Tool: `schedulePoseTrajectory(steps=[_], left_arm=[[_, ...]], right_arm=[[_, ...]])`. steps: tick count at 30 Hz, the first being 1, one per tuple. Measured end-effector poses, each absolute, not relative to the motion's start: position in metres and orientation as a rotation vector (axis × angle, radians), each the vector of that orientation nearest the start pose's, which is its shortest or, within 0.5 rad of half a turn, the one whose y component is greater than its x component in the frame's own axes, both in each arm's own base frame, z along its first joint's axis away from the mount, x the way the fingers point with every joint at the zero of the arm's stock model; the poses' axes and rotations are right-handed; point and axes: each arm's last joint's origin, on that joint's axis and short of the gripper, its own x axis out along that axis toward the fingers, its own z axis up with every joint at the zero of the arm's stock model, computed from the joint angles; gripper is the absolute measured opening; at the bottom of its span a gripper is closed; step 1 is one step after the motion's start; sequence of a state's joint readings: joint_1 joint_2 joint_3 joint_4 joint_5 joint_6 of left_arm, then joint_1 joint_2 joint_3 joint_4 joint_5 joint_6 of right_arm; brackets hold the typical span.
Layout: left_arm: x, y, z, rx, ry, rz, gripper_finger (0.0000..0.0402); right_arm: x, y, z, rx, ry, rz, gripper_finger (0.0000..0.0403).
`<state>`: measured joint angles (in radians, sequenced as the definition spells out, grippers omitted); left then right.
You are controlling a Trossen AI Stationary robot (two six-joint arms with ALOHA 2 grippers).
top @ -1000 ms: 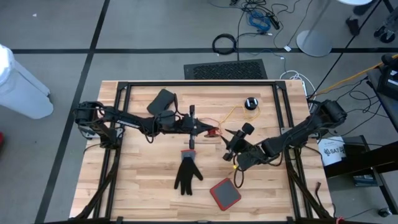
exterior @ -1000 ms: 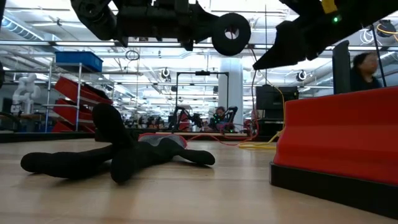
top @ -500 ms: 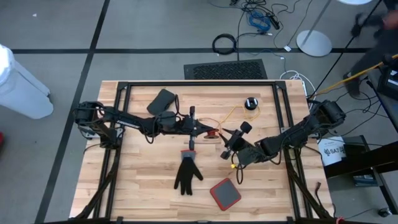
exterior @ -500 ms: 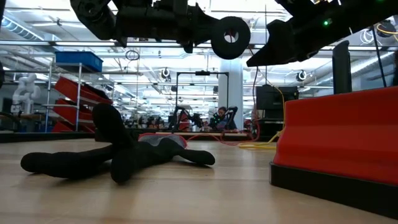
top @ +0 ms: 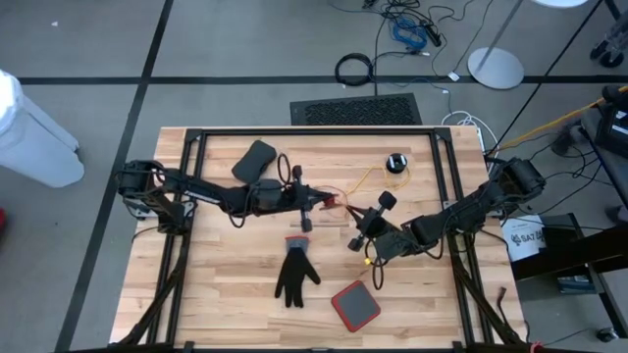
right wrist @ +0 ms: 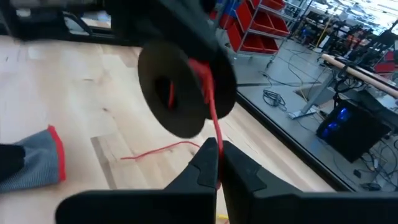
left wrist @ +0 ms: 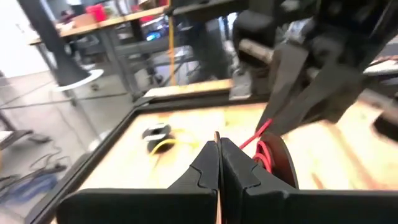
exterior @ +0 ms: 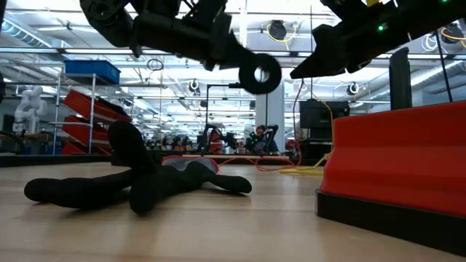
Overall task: Coil cords
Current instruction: Uncoil the red wire from the black spool
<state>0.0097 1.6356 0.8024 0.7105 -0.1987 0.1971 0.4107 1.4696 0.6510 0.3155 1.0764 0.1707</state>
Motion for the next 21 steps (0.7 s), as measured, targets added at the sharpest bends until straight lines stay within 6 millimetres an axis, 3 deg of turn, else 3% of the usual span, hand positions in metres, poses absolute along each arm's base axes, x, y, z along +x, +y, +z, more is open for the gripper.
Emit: schedulePoseTrajectory(steps=[7, 13, 21], left_arm=[[0.341, 0.012, 0.211, 0.235, 0.134, 0.280, 0.0000], [0.345, 0.014, 0.195, 0.265, 0.192, 0.334, 0.0000], [0.351, 0.017, 0.187, 0.266, 0.155, 0.423, 0.0000]], right_arm=[[0.270, 0.088, 0.194, -0.129, 0.260, -0.615, 0.0001], [0.280, 0.088, 0.197, -0.131, 0.197, -0.550, 0.0000], [0.296, 0.089, 0.178, -0.099, 0.185, -0.419, 0.0000]])
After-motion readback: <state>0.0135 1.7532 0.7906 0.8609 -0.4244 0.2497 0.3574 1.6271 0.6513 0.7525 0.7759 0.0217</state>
